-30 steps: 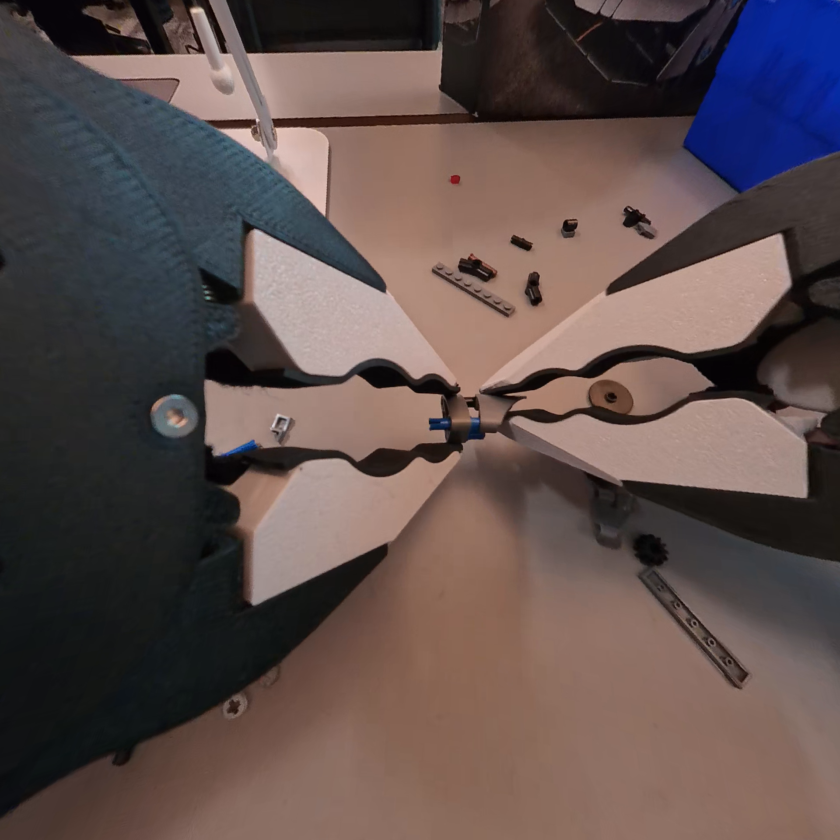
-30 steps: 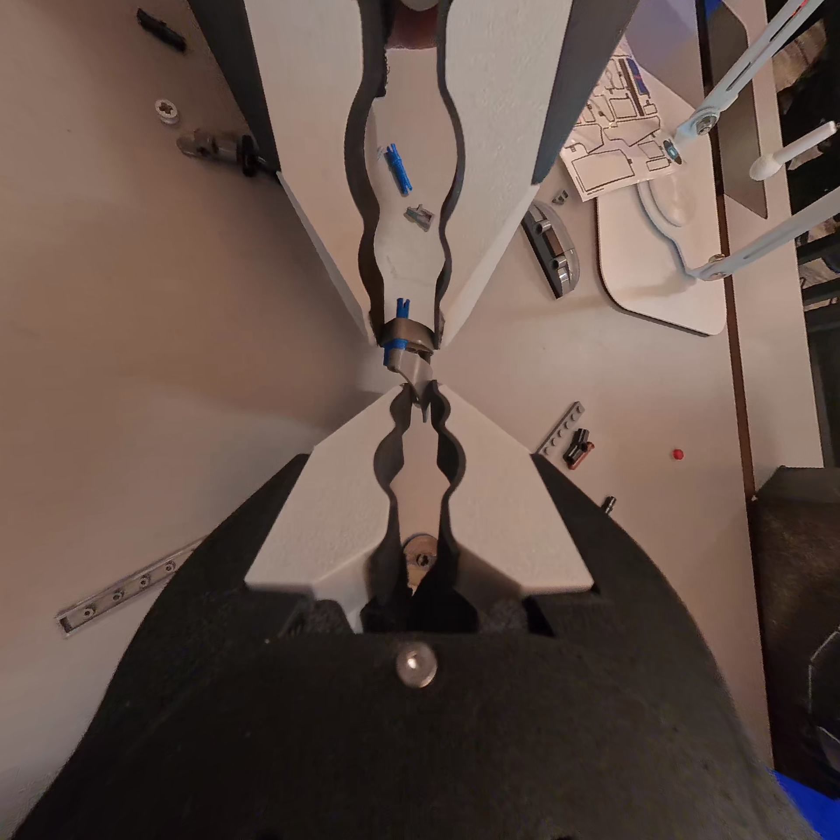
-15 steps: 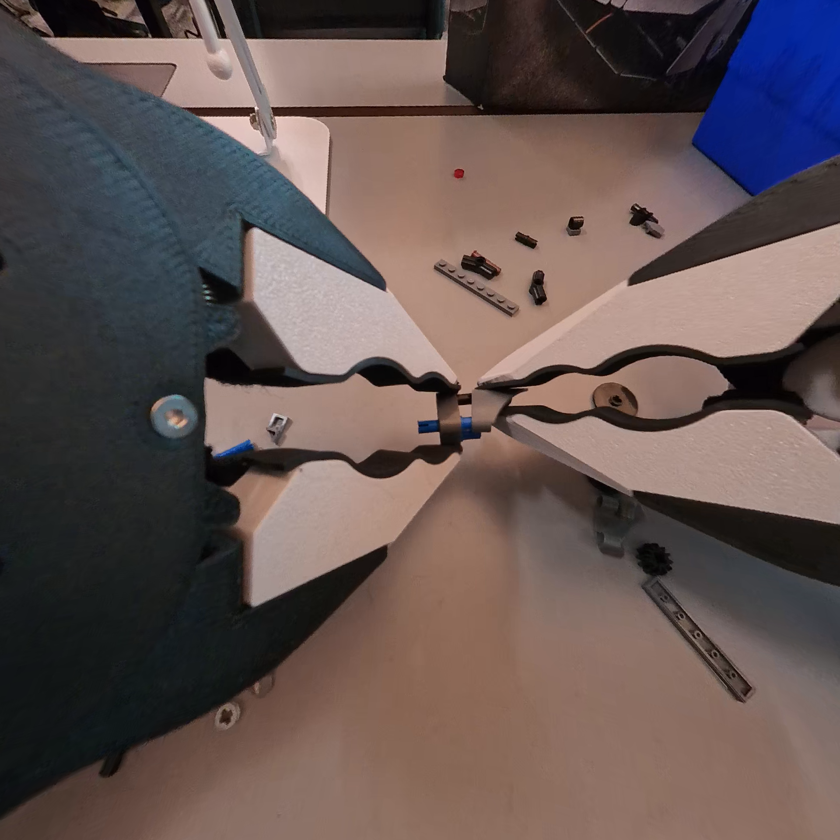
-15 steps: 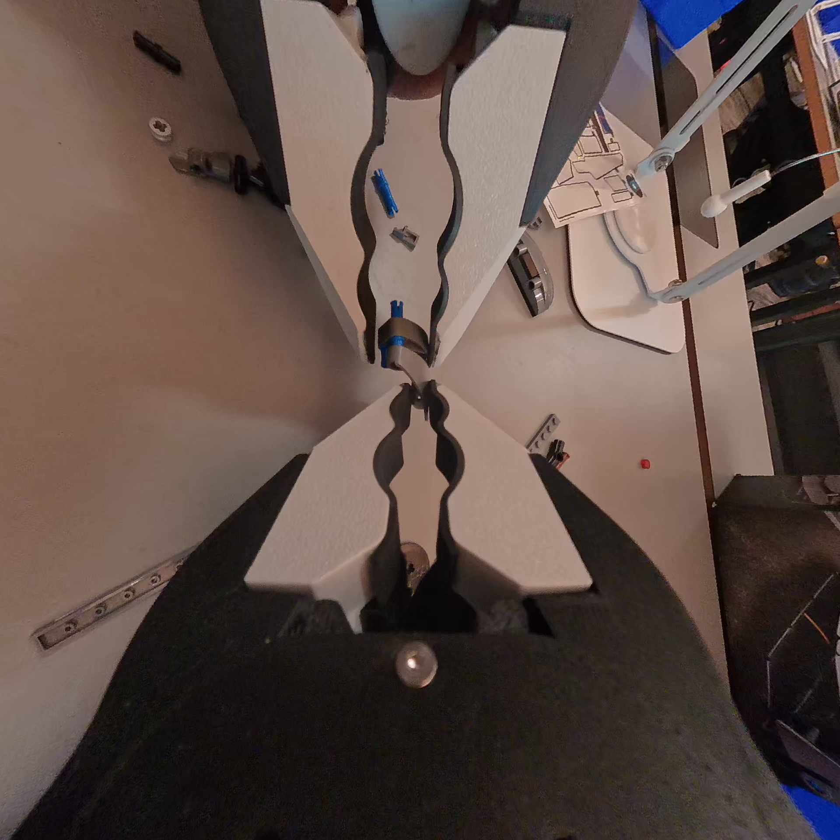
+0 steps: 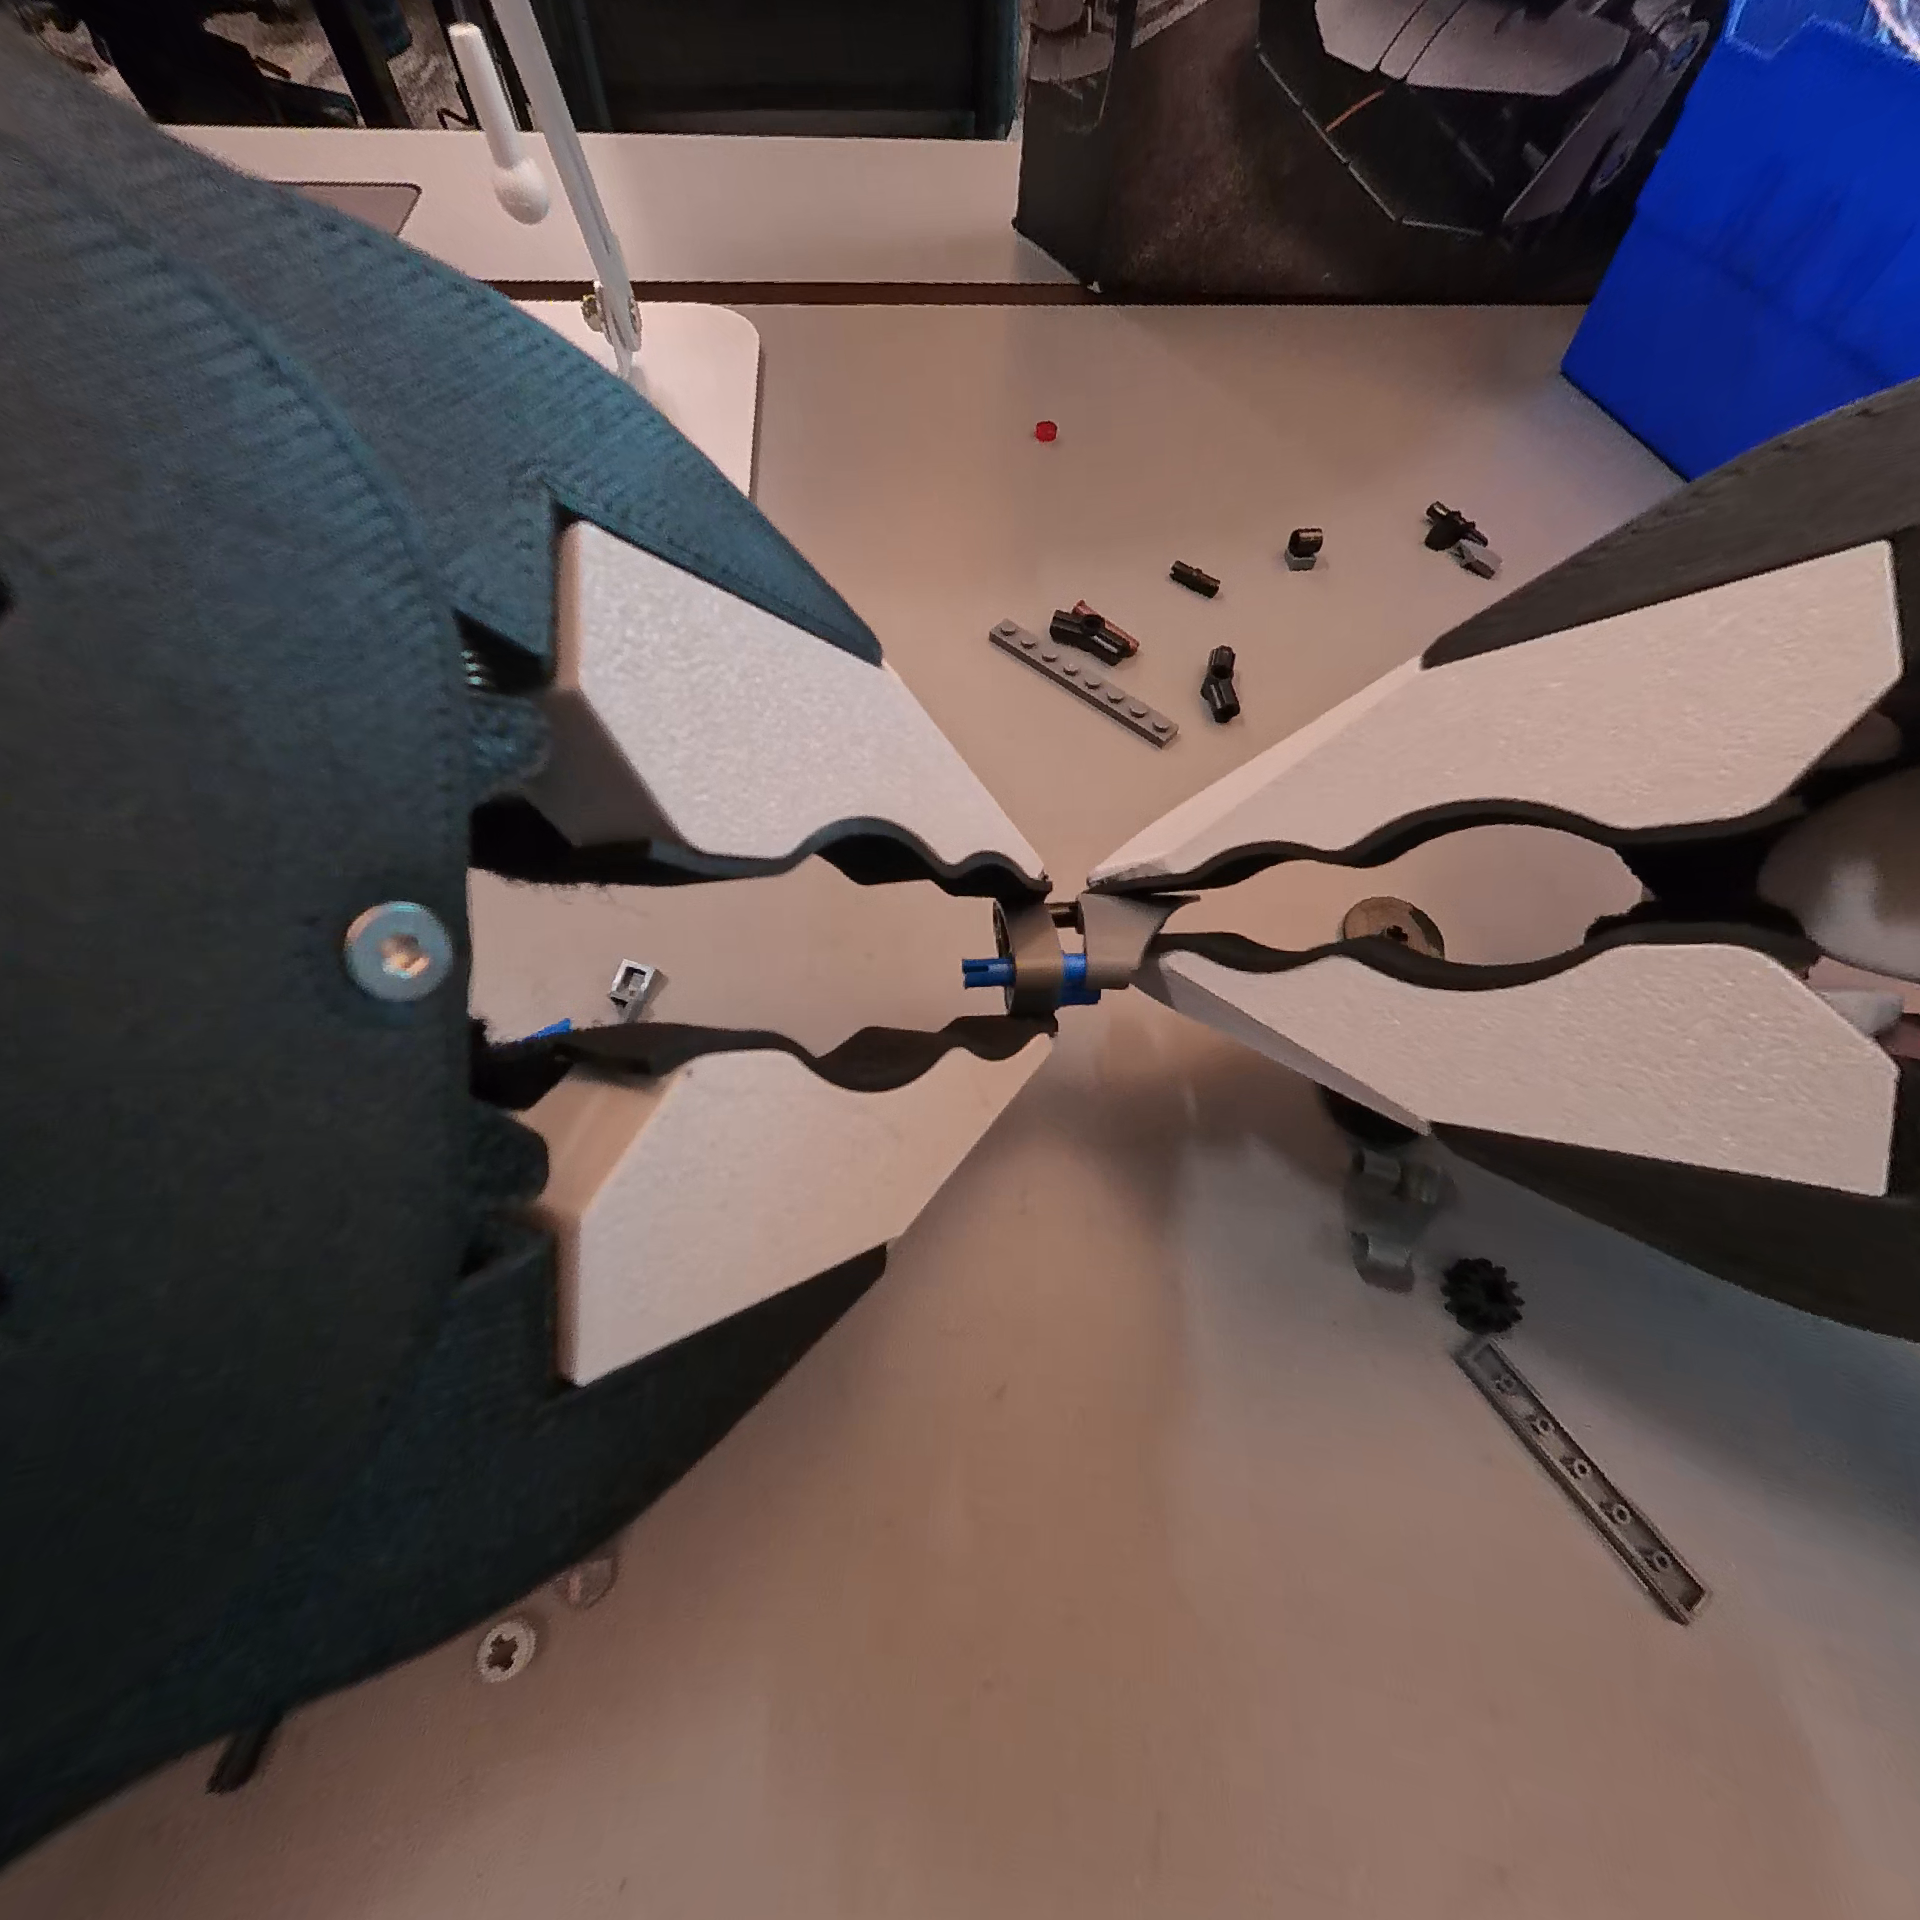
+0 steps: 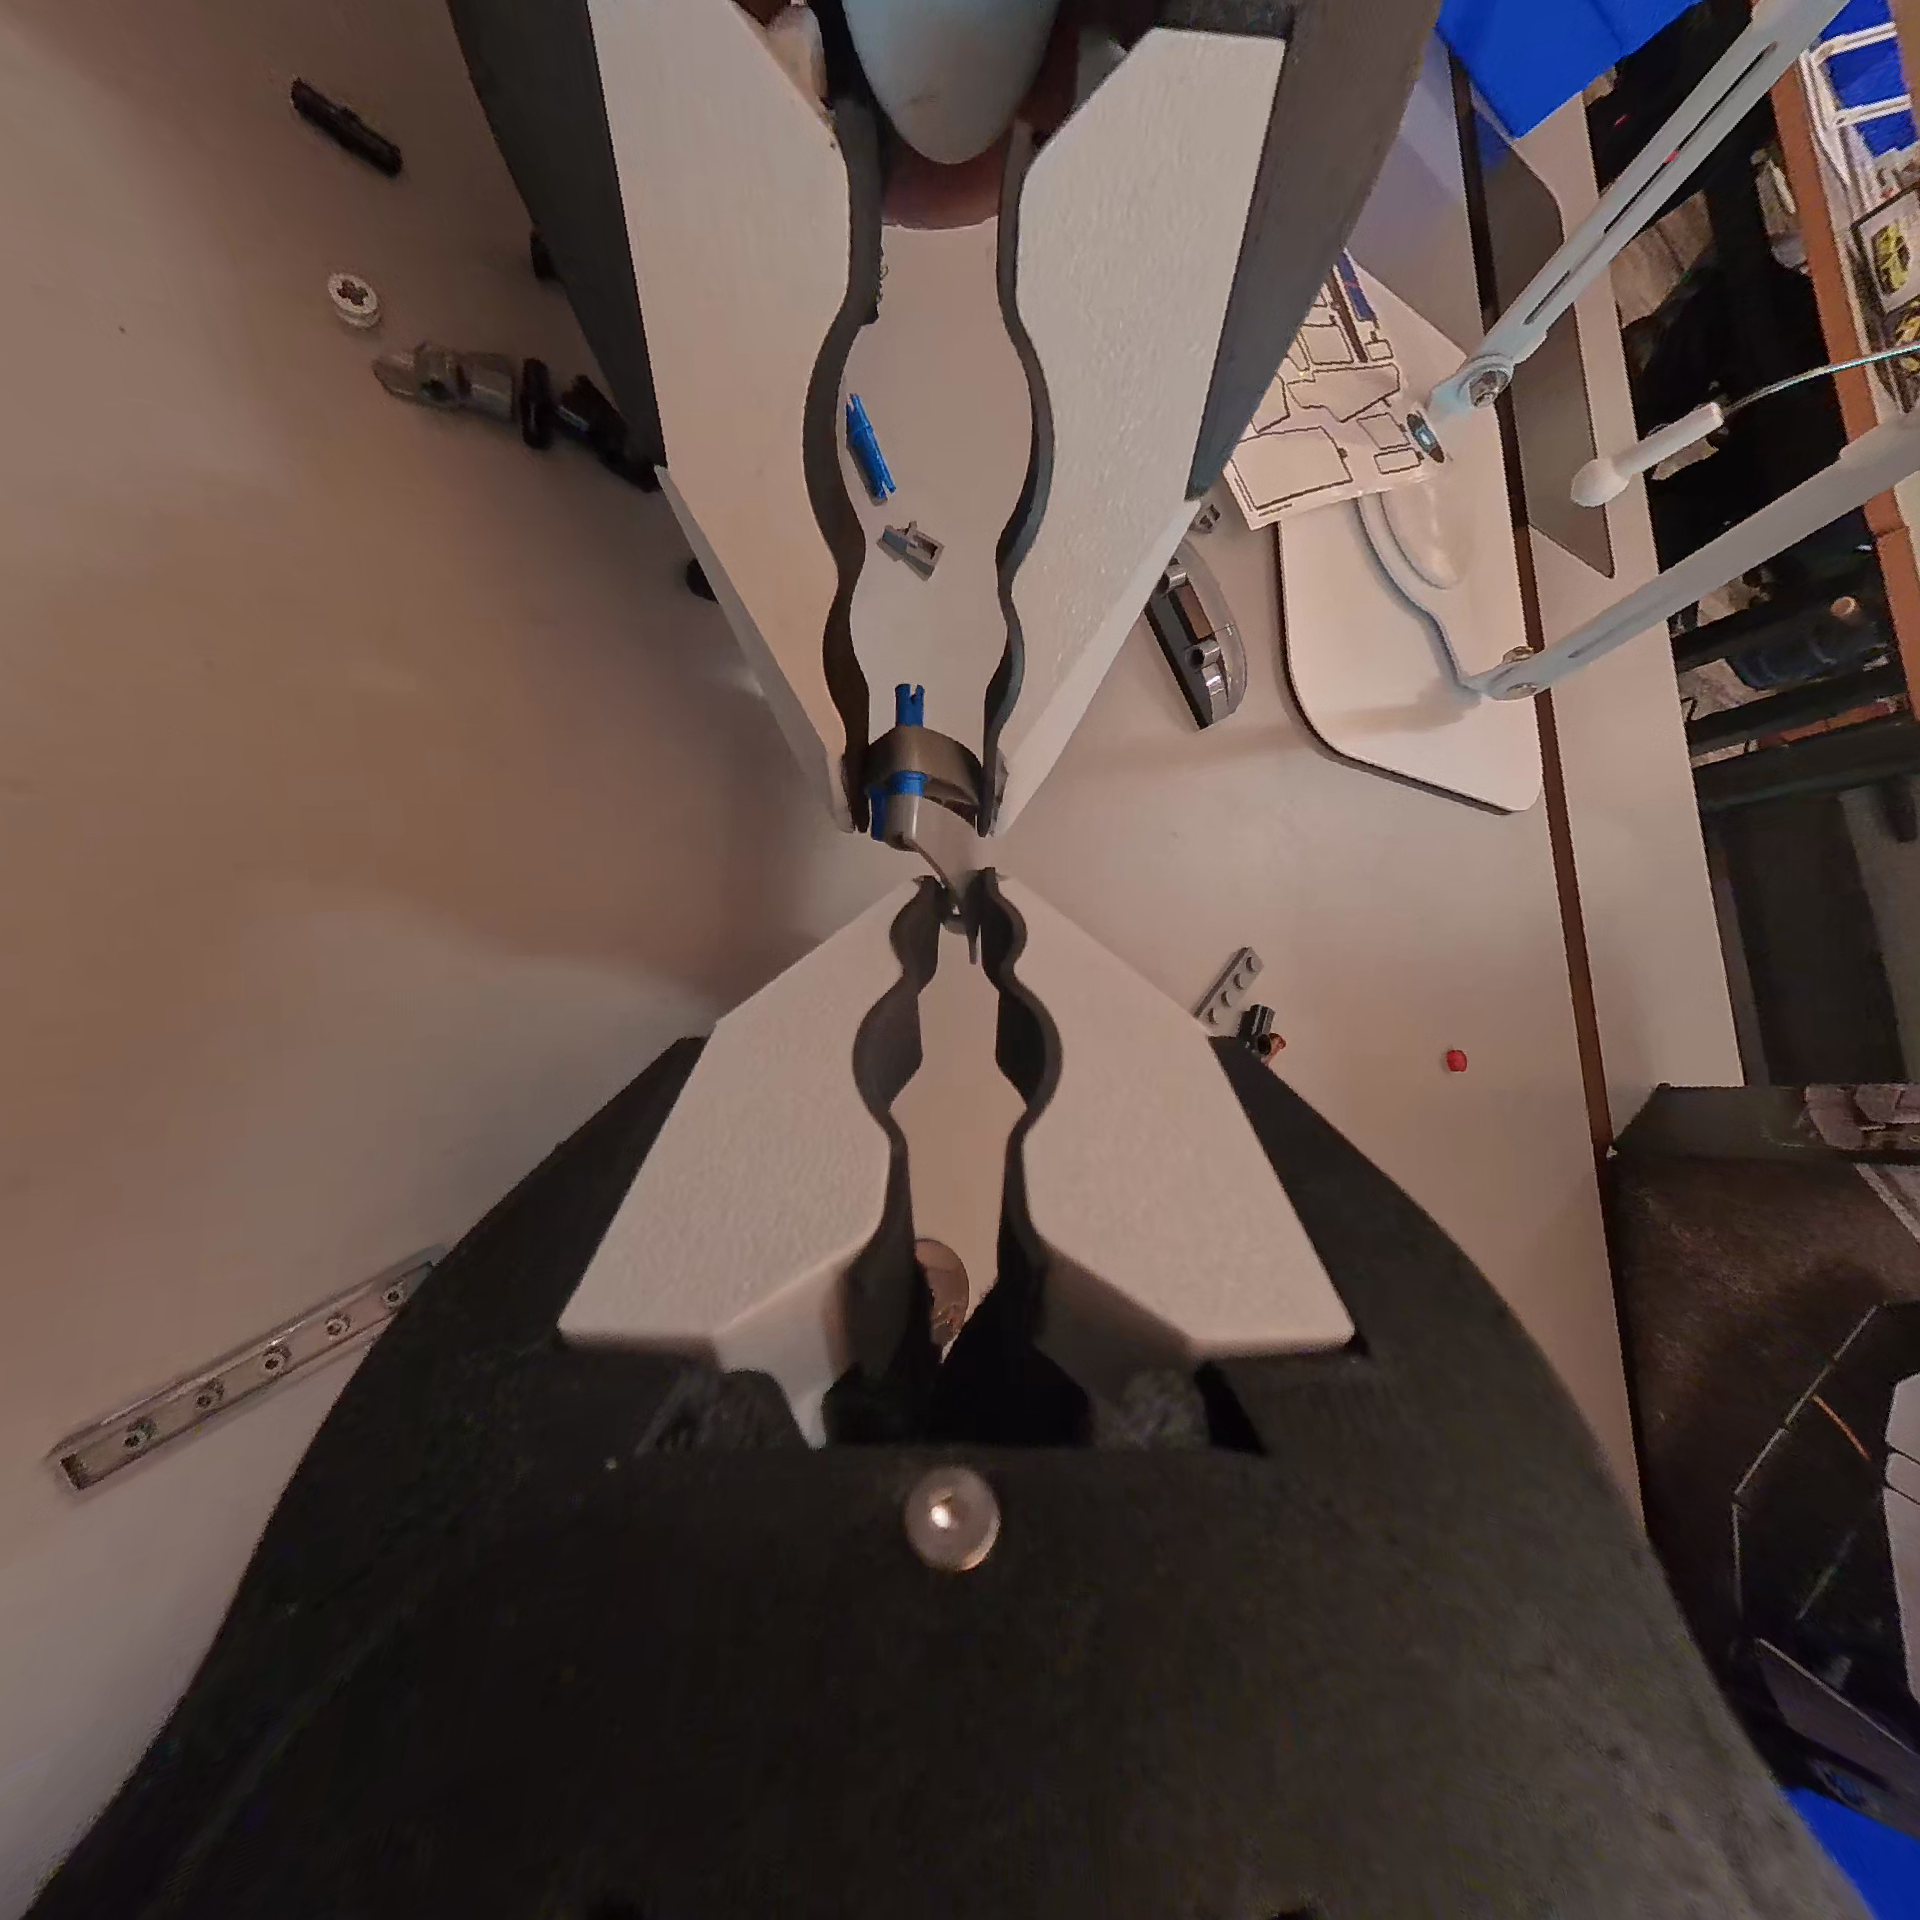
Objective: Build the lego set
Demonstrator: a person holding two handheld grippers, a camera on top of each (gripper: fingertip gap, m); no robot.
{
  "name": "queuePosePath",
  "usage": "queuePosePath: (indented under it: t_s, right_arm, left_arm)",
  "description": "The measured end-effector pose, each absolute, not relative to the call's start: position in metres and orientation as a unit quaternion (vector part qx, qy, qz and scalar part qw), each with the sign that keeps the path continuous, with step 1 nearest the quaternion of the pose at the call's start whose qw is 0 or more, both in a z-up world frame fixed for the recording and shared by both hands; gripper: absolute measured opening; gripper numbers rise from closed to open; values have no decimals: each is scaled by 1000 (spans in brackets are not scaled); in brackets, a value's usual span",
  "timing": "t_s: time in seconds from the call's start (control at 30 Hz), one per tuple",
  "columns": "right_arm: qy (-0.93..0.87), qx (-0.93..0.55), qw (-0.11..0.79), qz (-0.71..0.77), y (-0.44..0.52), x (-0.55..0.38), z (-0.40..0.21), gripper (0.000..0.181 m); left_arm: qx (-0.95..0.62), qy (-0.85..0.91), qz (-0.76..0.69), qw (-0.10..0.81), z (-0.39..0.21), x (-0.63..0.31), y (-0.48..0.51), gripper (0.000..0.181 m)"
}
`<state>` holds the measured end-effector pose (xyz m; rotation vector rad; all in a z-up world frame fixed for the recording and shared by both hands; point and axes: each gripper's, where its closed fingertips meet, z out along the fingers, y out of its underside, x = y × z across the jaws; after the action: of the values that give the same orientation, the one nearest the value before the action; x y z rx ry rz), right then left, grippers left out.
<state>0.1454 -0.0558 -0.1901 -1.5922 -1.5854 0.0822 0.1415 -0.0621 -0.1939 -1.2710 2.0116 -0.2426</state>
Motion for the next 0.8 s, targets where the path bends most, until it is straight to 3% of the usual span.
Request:
queuePosePath:
  t_s: [0.8]
  right_arm:
    - [-640,-623,449,25,-57,143,-183,5]
  left_arm:
    - [-509,771,-145,356,-190,141,-65,21]
